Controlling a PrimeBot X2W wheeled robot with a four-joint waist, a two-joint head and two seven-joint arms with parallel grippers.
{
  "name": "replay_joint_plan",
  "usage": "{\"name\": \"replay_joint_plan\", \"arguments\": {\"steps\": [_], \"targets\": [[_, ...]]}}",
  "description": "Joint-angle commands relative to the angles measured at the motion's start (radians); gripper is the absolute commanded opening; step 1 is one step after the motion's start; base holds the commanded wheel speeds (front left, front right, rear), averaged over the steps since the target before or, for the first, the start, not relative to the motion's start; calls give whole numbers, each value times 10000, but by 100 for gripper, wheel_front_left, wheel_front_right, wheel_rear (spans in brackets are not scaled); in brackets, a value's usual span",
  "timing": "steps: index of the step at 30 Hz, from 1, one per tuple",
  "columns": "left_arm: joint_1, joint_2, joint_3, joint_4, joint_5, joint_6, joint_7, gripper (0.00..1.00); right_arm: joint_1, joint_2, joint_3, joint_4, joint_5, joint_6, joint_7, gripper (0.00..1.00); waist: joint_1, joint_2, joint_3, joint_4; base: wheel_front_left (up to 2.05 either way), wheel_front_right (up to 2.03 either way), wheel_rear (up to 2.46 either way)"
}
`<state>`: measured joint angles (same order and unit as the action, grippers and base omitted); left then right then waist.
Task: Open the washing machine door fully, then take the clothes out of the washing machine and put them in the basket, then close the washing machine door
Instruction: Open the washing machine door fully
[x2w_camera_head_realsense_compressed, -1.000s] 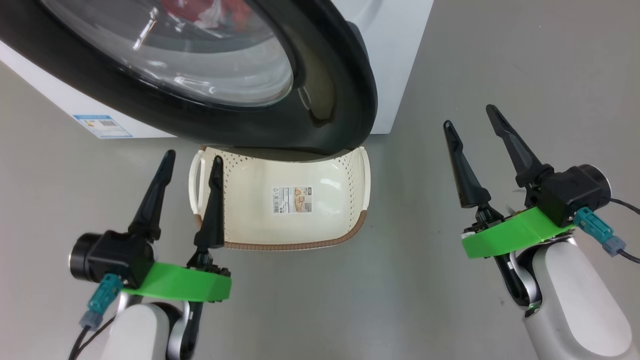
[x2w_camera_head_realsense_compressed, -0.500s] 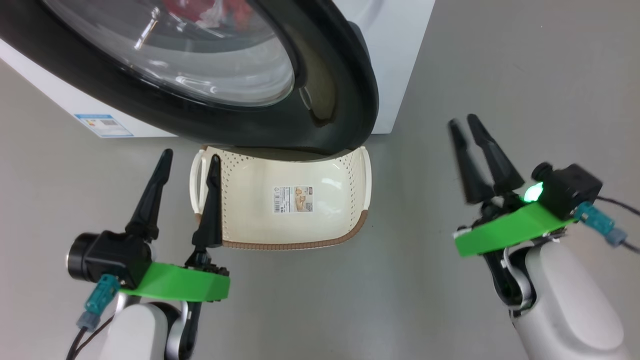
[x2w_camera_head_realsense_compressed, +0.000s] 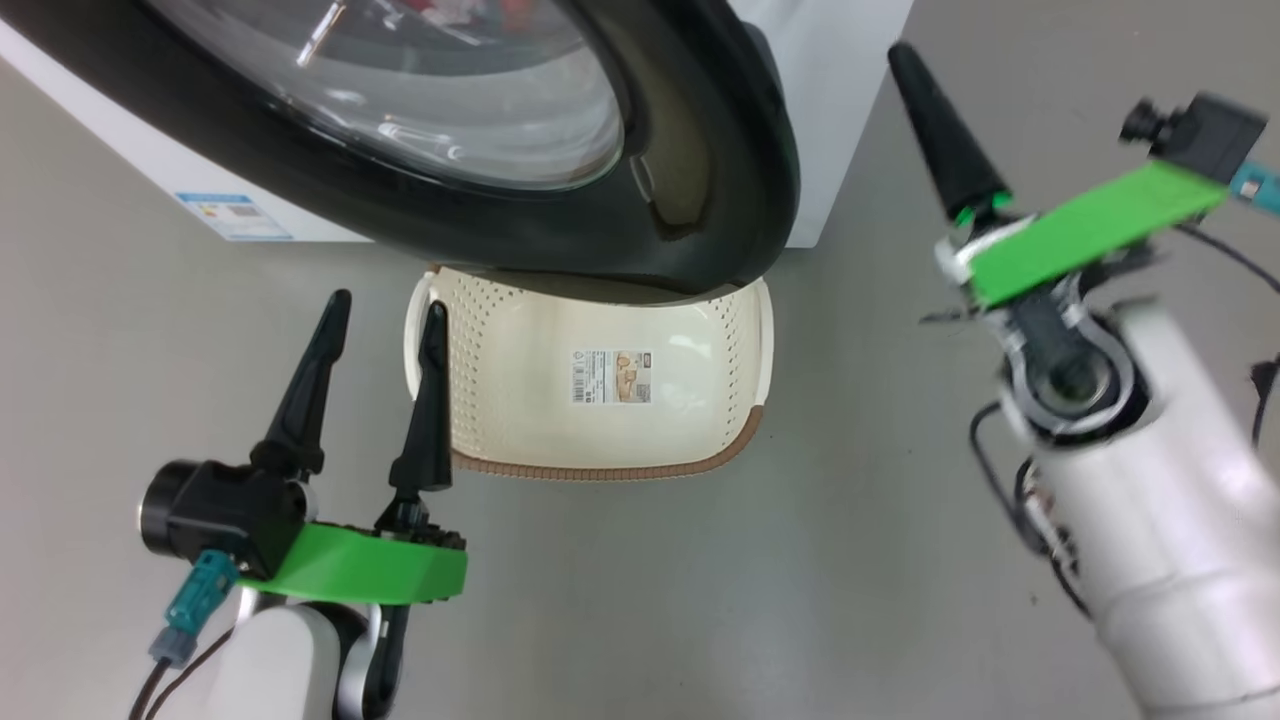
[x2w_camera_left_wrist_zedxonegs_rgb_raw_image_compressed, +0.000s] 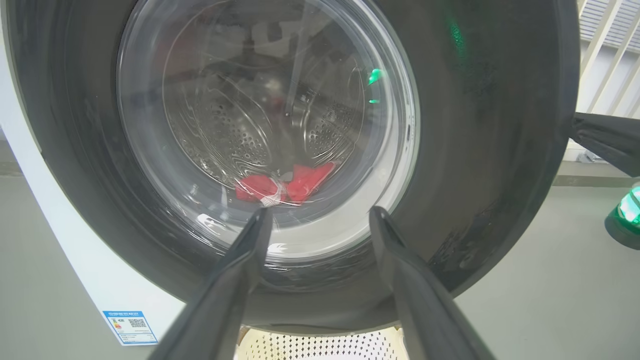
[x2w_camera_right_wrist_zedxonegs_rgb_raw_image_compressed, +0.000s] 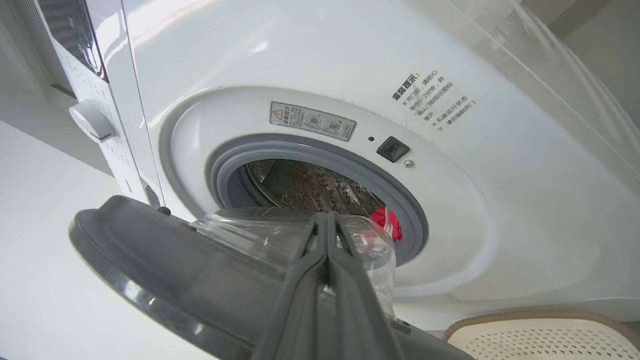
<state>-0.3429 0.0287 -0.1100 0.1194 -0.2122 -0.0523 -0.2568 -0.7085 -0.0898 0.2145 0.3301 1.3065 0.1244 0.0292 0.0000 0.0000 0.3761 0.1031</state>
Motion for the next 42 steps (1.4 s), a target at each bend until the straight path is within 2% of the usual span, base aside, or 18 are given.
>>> {"name": "replay_joint_plan", "arguments": {"steps": [1, 6, 9, 12, 18, 22, 28, 42], "targets": [[34, 215, 255, -301, -65, 60, -49, 100, -261, 68, 27, -179, 346, 63, 258, 0, 0, 0, 81, 83, 0, 0, 0], [43, 215, 176, -336, -161, 93, -49, 100, -1308, -187, -414, 767, 2603, 63, 2666, 0, 0, 0, 182, 221, 0, 0, 0], [47, 215, 117, -291, -205, 69, -49, 100, -1910, -339, -479, 1368, 3504, 63, 4035, 0, 0, 0, 218, 278, 0, 0, 0], [31, 215, 73, -241, -235, 60, -49, 100, -2404, -439, -419, 1832, 4059, 63, 5103, 0, 0, 0, 239, 325, 0, 0, 0], [-13, 215, 13, -155, -247, 46, -49, 100, -2922, -455, 25, 2371, 4448, 63, 6546, 0, 0, 0, 261, 376, 0, 0, 0], [-28, 215, 19, -106, -224, 39, -49, 100, -3002, -425, 237, 2498, 4549, 63, 7116, 0, 0, 0, 234, 379, 0, 0, 0], [16, 215, 0, -46, -212, 47, -49, 100, -2740, -361, 332, 2411, 4545, 63, 7382, 0, 0, 0, -2, 403, 0, 0, 0], [538, 215, 154, 200, -301, 432, -49, 100, -1026, -61, 513, 2075, 4809, 63, 8047, 0, 0, 0, -1028, 783, 0, 0, 0]]}}
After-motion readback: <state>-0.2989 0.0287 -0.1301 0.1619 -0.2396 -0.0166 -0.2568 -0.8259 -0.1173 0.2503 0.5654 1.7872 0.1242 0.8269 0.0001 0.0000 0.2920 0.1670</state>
